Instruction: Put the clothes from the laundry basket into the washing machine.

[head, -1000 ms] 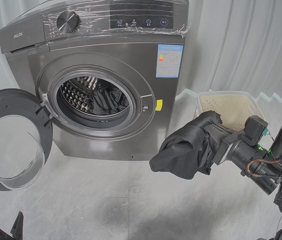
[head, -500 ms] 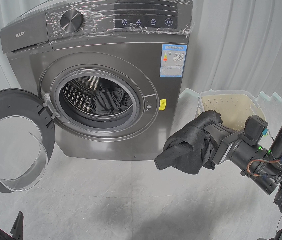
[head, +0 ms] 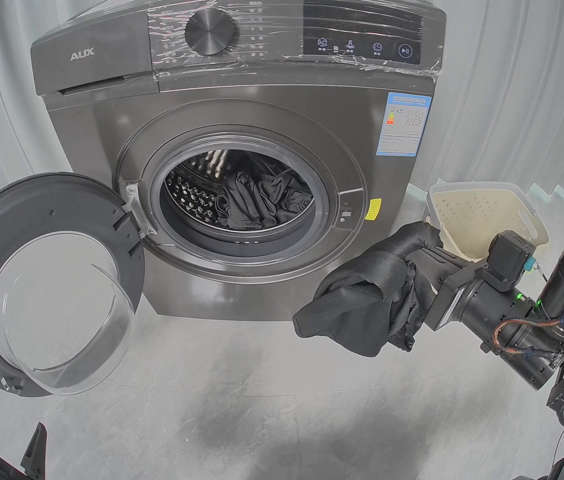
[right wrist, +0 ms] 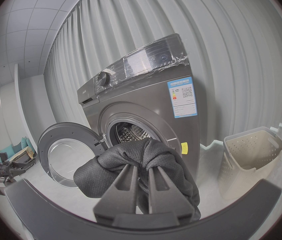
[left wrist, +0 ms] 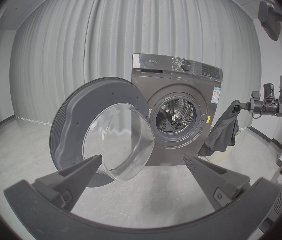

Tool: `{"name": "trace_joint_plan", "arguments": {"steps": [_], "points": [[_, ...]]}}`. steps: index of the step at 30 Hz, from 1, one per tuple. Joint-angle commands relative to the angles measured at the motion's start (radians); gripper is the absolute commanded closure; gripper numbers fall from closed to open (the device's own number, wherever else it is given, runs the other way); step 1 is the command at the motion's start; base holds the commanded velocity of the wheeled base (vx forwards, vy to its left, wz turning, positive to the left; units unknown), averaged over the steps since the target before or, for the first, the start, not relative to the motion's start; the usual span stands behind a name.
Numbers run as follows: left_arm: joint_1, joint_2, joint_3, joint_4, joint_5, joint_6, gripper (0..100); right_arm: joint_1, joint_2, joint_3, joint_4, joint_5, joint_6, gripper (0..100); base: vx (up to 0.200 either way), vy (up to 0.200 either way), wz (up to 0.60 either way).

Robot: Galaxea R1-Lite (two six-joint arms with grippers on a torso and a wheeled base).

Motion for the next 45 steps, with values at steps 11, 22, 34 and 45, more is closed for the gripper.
{"name": "trace_joint_plan", "arguments": {"steps": [11,22,34,45], "points": [[0.001,-0.017,0.015,0.000,0.000,0.000,0,0.003,0.002,0.002,-0.007,0.006,0.009,100,0.018,0.000,0.00],[0.001,-0.017,0.015,0.000,0.000,0.000,0,0.003,0.002,0.002,-0.007,0.003,0.009,100,0.073,0.000,0.00],[0.001,-0.017,0.015,0.000,-0.001,0.000,0,0.002,0.002,0.000,-0.007,0.003,0.008,100,0.000,0.067,0.00],[0.001,-0.017,0.015,0.000,0.000,0.002,0,0.003,0.004,0.000,-0.007,0.003,0.008,100,0.000,0.145,0.00]]}}
